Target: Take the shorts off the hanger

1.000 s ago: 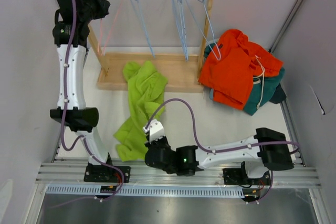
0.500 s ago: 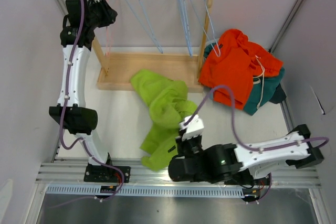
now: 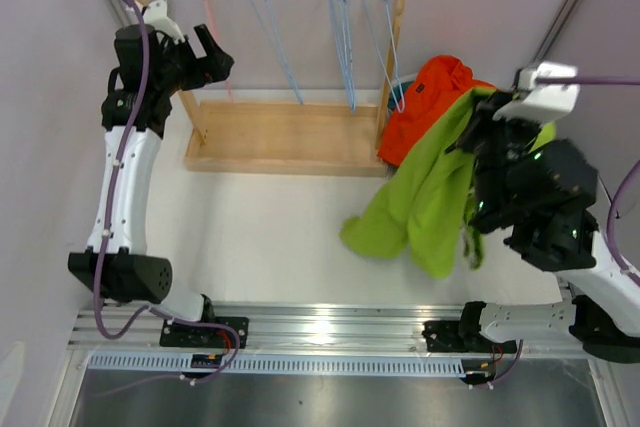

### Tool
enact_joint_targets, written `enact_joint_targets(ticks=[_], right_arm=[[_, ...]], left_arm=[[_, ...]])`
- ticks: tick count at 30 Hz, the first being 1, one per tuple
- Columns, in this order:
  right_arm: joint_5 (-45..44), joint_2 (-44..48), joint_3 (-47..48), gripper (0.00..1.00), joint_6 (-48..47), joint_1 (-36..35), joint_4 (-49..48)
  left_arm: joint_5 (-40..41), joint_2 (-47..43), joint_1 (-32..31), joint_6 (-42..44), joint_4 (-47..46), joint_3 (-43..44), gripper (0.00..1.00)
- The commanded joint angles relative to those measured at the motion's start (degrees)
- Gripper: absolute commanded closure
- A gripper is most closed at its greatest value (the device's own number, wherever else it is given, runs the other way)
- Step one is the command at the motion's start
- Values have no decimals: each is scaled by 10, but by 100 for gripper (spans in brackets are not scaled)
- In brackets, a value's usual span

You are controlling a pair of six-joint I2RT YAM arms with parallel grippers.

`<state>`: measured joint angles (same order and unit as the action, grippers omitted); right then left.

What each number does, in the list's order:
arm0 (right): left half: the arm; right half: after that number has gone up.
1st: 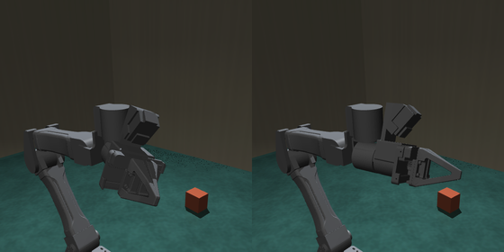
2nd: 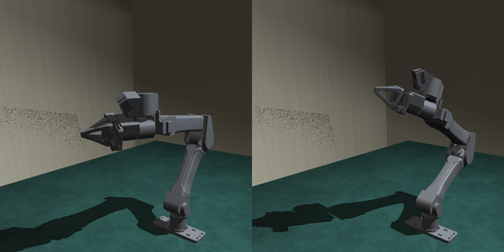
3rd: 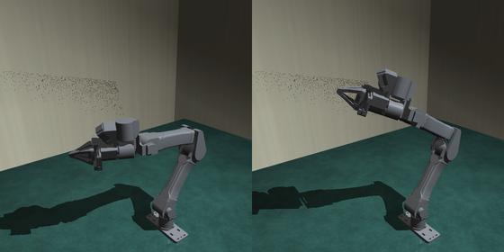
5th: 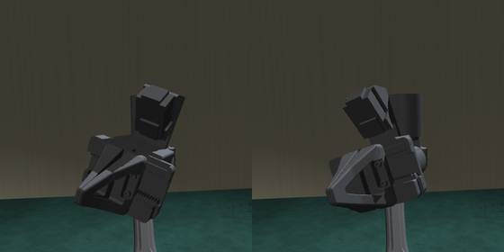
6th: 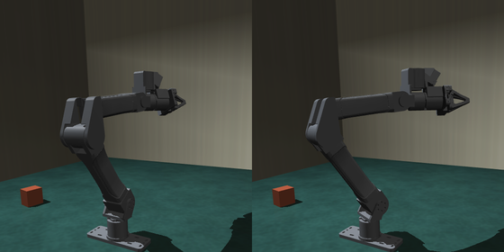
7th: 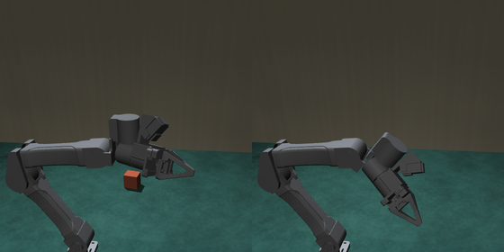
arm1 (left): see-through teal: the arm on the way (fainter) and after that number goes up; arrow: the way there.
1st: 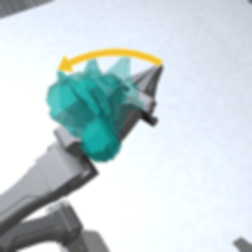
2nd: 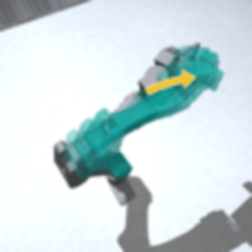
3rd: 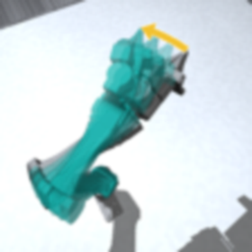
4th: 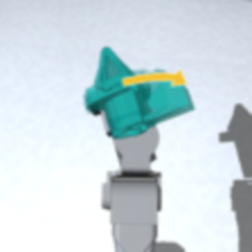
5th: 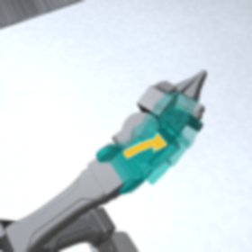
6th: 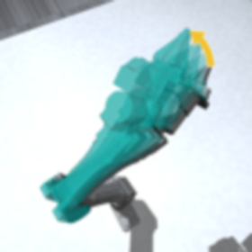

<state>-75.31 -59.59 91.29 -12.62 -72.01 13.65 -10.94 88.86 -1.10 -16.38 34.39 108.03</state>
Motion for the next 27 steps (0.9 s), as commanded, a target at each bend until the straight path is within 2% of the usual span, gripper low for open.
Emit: enact_joint_targets(ticks=[1, 5, 6, 7, 11, 13, 15, 16, 17, 19, 22, 24, 25, 27], right_arm=[[68, -51, 135, 100, -163, 88, -72], [166, -139, 259, 100, -151, 210, -28], [185, -157, 284, 100, -130, 238, -10], [202, -175, 308, 100, -115, 298, 0], [271, -283, 446, 100, -52, 429, 30], [298, -348, 483, 100, -14, 503, 37], [328, -388, 520, 100, 18, 549, 44], [340, -419, 517, 100, 65, 572, 47], [390, -429, 508, 100, 95, 617, 49], [422, -445, 448, 100, 142, 649, 38], [410, -436, 302, 100, 188, 668, -3], [410, -391, 203, 100, 207, 669, -53], [414, -373, 108, 92, 216, 668, -67], [432, -317, 18, 60, 243, 669, -97]], left_arm=[[-20, -87, -1, -8, -42, -70, 1], [-29, -152, -1, -22, -71, -149, 1], [-40, -163, -1, -24, -76, -186, 1], [-42, -175, -1, -35, -84, -196, 1], [-58, -241, -1, -43, -109, -274, 1], [-55, -263, -1, -43, -120, -305, 1], [-54, -286, -1, -40, -127, -328, 1], [-57, -292, -1, -40, -129, -346, 1], [-56, -296, -1, -39, -129, -352, 1], [-59, -310, -1, -38, -129, -367, 1], [-56, -329, -1, -34, -129, -388, 1], [-57, -337, -1, -31, -129, -399, 1], [-55, -341, -1, -32, -129, -401, 1], [-51, -344, -1, -36, -130, -402, 1]])
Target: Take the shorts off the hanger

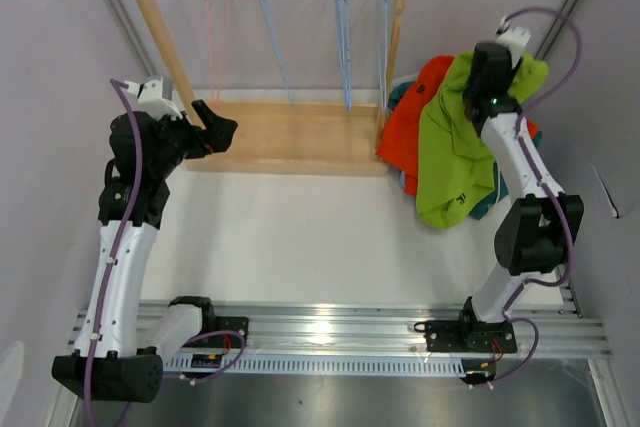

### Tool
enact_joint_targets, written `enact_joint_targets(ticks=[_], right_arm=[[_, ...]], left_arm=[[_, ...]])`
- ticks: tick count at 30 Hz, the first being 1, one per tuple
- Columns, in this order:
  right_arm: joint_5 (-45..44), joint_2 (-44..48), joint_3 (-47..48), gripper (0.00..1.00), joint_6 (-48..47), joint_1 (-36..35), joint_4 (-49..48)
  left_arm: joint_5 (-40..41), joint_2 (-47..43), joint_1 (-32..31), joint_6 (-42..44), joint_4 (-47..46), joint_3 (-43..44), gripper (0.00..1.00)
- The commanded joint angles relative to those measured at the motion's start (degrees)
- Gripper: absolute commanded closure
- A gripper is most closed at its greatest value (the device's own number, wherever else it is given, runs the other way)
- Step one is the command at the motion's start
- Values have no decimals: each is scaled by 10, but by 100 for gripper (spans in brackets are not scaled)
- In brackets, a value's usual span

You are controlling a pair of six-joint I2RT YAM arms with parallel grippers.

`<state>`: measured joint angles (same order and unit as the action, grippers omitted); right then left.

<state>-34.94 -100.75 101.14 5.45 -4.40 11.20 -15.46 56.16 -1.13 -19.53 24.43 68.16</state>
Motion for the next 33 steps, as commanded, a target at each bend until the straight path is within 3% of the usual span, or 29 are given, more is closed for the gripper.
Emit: enact_joint_targets(ticks=[1, 2, 3, 6, 13, 16, 21, 23, 27, 33], right_arm=[[32, 113, -149, 21, 75, -7, -73], [50, 151, -181, 2, 87, -7, -76], [59, 171, -207, 1, 99, -10, -80], [54, 258, -269, 1, 106, -18, -58], [78, 441, -235, 1, 111, -37, 106], [179, 543, -254, 1, 125, -47, 142], [530, 675, -327, 1, 191, -52, 120], [593, 705, -352, 1, 203, -51, 136], [607, 757, -367, 1, 130, -48, 242], [603, 828, -392, 1, 95, -31, 337]], left_arm=[[-6, -15, -2, -9, -27, -2, 1], [-5, -14, -2, -11, -23, 2, 1], [-3, -15, -3, -15, -20, 10, 1], [10, -20, -4, -10, 2, 27, 1], [32, -72, -5, 8, 58, 37, 1], [29, -117, -5, 7, 69, 3, 1], [24, -198, -5, 5, 76, -55, 1], [-5, -235, -5, 4, 77, -81, 1], [-66, -294, -5, -4, 80, -118, 1], [-37, -357, -12, 17, 138, -164, 1]])
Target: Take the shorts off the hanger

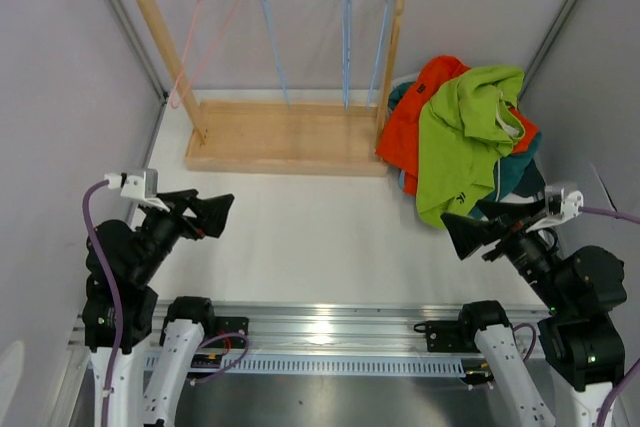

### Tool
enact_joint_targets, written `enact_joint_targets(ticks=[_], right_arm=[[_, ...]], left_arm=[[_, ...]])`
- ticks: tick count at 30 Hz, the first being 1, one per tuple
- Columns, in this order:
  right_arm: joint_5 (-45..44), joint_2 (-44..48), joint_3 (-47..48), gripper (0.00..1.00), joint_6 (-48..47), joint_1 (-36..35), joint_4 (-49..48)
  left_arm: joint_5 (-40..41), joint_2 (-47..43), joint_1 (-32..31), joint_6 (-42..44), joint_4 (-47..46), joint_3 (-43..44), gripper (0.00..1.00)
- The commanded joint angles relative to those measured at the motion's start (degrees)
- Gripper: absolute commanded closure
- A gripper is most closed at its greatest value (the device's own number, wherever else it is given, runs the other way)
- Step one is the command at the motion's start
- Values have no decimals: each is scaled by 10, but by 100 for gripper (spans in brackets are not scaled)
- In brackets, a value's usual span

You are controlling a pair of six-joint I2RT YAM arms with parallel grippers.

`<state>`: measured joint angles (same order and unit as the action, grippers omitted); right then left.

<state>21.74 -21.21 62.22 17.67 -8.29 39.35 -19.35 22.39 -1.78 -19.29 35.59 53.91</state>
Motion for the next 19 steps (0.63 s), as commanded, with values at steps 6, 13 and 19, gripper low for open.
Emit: enact_joint_targets(ticks=[6, 13, 19], right_arm=[[55, 42, -6, 1, -5, 0, 45], [67, 17, 26, 1, 21, 5, 6], [95, -10, 49, 1, 22, -1, -24]], left_arm=[[-4, -42, -6, 3, 16, -68, 1], [6, -38, -5, 17, 18, -60, 1], [16, -35, -5, 20, 11, -58, 1]])
